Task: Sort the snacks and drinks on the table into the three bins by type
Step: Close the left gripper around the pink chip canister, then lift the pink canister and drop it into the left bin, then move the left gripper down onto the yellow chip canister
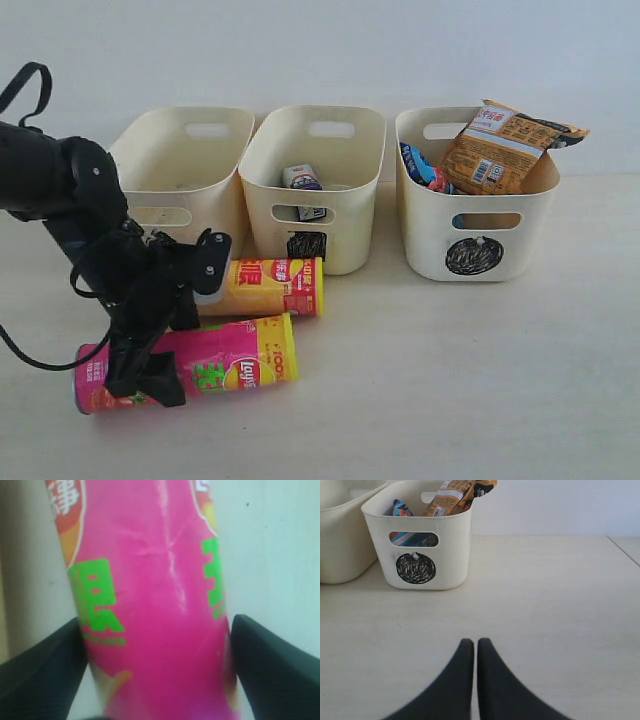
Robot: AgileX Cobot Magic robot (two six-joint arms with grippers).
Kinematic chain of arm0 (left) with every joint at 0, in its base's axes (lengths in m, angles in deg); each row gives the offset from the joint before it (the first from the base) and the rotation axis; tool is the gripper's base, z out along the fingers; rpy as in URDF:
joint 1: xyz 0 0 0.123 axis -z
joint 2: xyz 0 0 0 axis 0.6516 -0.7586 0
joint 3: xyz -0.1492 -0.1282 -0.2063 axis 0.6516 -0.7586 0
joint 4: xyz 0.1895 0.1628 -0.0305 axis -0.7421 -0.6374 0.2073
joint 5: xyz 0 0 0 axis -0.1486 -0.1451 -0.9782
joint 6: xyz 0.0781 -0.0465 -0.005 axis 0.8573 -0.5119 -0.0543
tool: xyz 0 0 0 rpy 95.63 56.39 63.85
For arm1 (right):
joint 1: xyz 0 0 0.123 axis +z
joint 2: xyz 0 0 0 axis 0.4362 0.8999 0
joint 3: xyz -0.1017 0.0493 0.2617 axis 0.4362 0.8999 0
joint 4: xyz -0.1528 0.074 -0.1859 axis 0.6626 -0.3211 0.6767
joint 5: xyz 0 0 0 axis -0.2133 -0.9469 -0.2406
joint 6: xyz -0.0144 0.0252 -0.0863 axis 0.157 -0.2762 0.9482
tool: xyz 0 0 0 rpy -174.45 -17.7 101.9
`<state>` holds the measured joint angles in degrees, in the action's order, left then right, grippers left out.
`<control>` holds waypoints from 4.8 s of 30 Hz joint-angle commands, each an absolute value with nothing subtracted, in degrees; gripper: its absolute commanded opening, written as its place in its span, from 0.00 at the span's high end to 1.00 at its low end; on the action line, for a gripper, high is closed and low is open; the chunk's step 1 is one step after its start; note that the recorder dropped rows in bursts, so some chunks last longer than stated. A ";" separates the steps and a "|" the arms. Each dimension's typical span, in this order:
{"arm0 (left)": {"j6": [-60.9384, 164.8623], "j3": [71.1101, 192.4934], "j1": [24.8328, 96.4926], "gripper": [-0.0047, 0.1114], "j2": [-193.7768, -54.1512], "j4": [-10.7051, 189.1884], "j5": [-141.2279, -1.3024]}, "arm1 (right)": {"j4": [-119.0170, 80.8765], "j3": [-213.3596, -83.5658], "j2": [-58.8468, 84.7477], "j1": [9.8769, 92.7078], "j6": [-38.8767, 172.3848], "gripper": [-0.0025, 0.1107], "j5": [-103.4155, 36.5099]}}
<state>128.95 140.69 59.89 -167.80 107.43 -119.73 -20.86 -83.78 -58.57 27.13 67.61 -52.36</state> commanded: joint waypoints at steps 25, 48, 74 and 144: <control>122.85 140.54 62.06 0.93 -164.03 107.89 -121.01 | -20.81 -83.57 -58.85 26.97 67.66 0.98 -52.04; 105.66 145.18 61.86 0.93 -147.99 107.36 -121.43 | -20.81 -83.57 -58.85 26.97 67.66 0.98 -52.04; 72.21 168.32 52.13 0.93 -168.50 107.47 -83.40 | -20.81 -83.57 -58.85 26.97 67.48 0.98 -52.04; 111.08 171.50 60.73 0.93 -167.68 102.93 -141.23 | -20.81 -83.57 -58.85 26.97 67.48 0.98 -51.89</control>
<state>110.01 172.93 59.37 -168.14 104.31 -140.93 -20.86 -83.78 -58.57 27.13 67.39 -52.36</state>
